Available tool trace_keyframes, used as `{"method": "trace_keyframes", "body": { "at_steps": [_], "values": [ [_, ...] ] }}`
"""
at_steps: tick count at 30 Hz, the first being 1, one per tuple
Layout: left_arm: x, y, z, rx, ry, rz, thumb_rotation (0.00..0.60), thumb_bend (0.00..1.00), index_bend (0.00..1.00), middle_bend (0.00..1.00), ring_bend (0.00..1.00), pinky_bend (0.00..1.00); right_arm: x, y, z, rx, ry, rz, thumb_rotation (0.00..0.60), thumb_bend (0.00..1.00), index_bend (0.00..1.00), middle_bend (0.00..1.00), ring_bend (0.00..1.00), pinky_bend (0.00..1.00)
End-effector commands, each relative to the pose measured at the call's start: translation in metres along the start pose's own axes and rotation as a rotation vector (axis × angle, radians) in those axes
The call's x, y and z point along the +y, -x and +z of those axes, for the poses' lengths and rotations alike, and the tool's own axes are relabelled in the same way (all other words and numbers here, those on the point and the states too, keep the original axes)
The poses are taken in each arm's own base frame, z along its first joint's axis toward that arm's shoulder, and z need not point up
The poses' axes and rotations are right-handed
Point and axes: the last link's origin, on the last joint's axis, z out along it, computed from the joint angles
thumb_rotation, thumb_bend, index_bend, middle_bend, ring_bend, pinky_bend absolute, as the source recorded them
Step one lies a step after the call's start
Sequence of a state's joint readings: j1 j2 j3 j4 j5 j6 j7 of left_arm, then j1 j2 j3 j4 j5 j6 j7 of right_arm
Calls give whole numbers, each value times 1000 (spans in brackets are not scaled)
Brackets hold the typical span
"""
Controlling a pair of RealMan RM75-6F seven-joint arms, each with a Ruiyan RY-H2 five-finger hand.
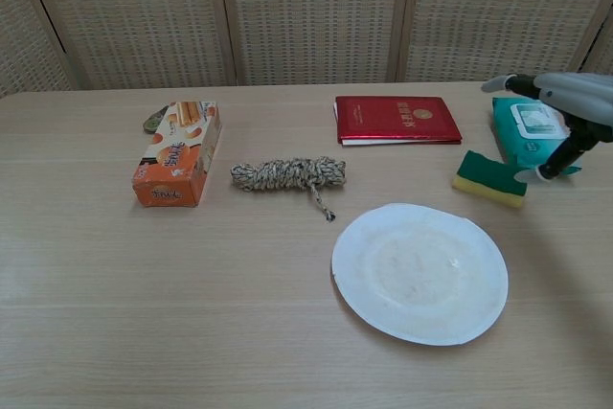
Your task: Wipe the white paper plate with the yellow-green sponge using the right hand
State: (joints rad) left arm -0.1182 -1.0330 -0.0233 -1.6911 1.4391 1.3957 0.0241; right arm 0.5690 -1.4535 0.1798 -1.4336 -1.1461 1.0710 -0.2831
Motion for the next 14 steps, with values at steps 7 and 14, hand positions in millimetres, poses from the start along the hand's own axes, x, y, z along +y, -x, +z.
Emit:
{"method": "trace_keyframes", "body": {
  "at_steps": [7, 14],
  "values": [
    [0, -3, -7, 19, 11, -5, 600, 0, 0, 0, 0, 0, 49, -9, -97, 102, -38, 23, 600, 0, 0, 0, 0, 0],
    [0, -5, -10, 53, 10, 5, 600, 0, 0, 0, 0, 0, 60, -7, -147, 140, 13, 12, 600, 0, 0, 0, 0, 0]
  ]
}}
